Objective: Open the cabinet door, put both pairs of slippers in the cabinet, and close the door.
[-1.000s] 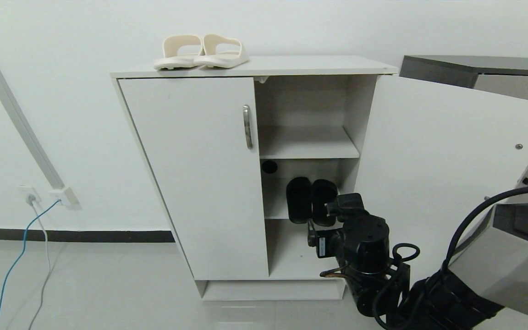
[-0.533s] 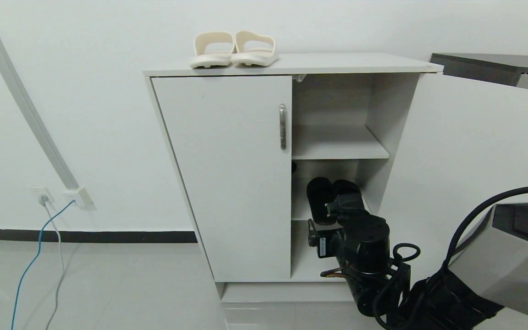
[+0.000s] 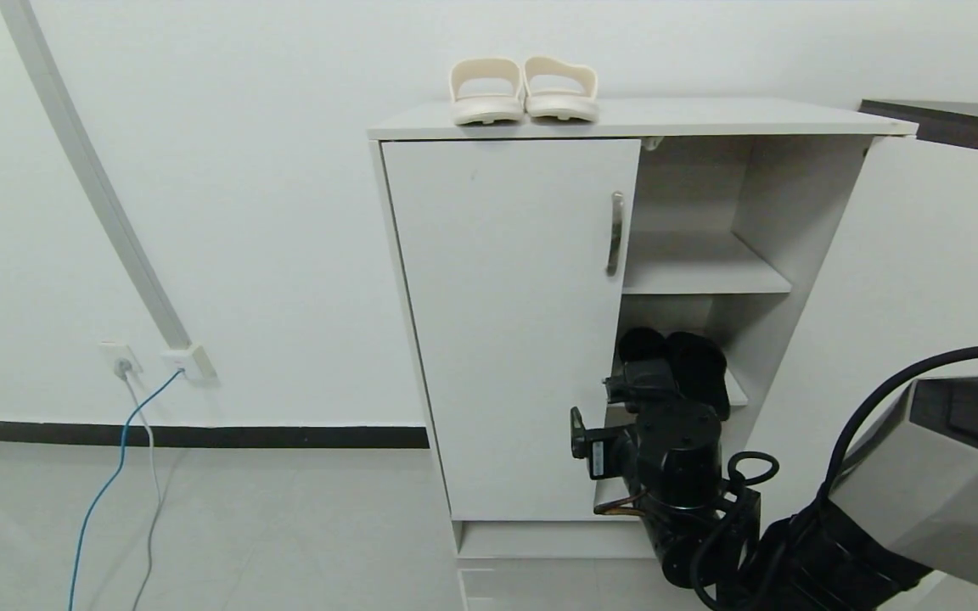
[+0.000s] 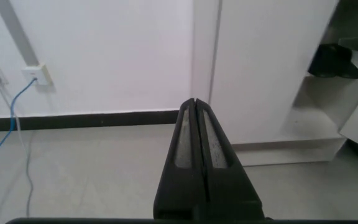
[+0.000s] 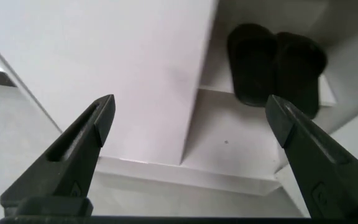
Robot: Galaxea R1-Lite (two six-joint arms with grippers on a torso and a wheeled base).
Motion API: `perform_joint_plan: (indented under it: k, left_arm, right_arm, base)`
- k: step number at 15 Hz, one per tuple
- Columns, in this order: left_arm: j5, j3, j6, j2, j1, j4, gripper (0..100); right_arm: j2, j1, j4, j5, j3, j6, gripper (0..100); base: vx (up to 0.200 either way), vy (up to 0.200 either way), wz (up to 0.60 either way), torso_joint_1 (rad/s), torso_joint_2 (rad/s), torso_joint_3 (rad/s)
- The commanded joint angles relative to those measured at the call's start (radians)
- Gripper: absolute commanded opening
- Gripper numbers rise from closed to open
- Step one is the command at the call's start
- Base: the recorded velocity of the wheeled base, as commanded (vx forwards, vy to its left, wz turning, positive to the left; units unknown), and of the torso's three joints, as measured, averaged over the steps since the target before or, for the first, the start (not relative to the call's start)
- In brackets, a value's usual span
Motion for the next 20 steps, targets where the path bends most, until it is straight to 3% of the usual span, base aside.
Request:
perform_joint_plan:
  k: [1, 7, 20]
  left_arm:
    - [0.001, 0.0, -0.001, 0.001, 0.0, 0.0, 0]
    - [-0.001, 0.0, 0.004, 0.001, 0.0, 0.002, 0]
    - [-0.001, 0.0, 0.001, 0.001, 0.0, 0.0, 0]
  right_arm:
    - [0.003, 0.0, -0.004, 0.0, 0.0, -0.002, 100]
    - [0.004, 0.0, -0.116, 0.008, 0.058, -0.059, 100]
    - [0.004, 0.003, -0.119, 0.01, 0.072, -0.063, 100]
  base:
    - [0.0, 0.0, 0.0, 0.0, 0.0, 0.0]
    - [0.0, 0.0, 0.0, 0.0, 0.0, 0.0]
    - [0.0, 0.0, 0.0, 0.0, 0.0, 0.0]
